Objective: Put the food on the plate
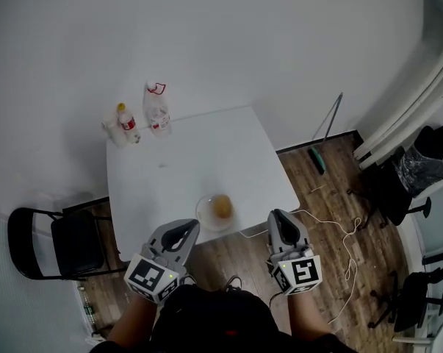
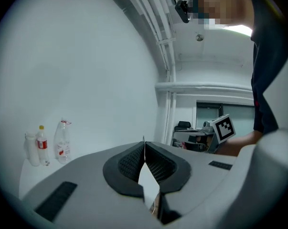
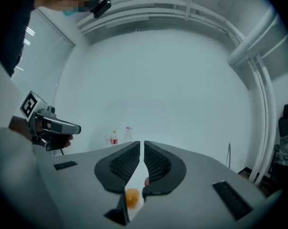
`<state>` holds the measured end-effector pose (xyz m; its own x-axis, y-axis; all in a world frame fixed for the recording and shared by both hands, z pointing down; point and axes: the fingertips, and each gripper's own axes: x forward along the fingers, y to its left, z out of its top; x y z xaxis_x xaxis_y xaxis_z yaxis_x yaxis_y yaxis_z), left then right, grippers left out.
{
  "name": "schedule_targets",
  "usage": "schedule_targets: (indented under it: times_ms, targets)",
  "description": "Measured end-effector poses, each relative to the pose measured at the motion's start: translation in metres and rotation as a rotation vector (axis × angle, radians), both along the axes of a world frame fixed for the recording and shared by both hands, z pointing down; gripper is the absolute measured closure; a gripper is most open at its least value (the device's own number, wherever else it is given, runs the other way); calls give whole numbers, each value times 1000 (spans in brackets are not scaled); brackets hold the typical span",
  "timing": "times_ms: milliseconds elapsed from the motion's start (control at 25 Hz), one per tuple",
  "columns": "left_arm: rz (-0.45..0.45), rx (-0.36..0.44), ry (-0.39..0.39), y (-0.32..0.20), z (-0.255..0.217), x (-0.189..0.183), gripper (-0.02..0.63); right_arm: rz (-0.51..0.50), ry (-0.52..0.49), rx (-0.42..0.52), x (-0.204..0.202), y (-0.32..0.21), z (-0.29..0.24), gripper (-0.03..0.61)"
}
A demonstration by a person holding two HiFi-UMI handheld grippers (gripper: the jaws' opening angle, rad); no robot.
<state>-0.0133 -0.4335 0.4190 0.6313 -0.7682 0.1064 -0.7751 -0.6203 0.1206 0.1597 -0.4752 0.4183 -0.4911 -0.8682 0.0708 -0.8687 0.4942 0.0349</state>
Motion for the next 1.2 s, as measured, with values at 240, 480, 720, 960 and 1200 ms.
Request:
schedule_targets:
  times_ms: [240, 480, 720, 960, 1200]
  targets:
    - [-3, 96, -48, 3, -32, 16, 591, 12, 3, 54, 19, 18, -32, 552]
    - [-28, 138, -41, 7, -48, 14, 591, -17, -37, 120, 22, 34, -67, 554]
    - [-54, 141, -40, 12, -55, 9, 591, -34, -67, 135, 16, 35, -78, 555]
    - [-61, 138, -46, 10, -52, 2, 591, -47, -7, 106, 7, 31, -66, 555]
    - [-45, 126, -69, 12, -46, 5, 591, -82, 83, 140, 3, 32, -58, 555]
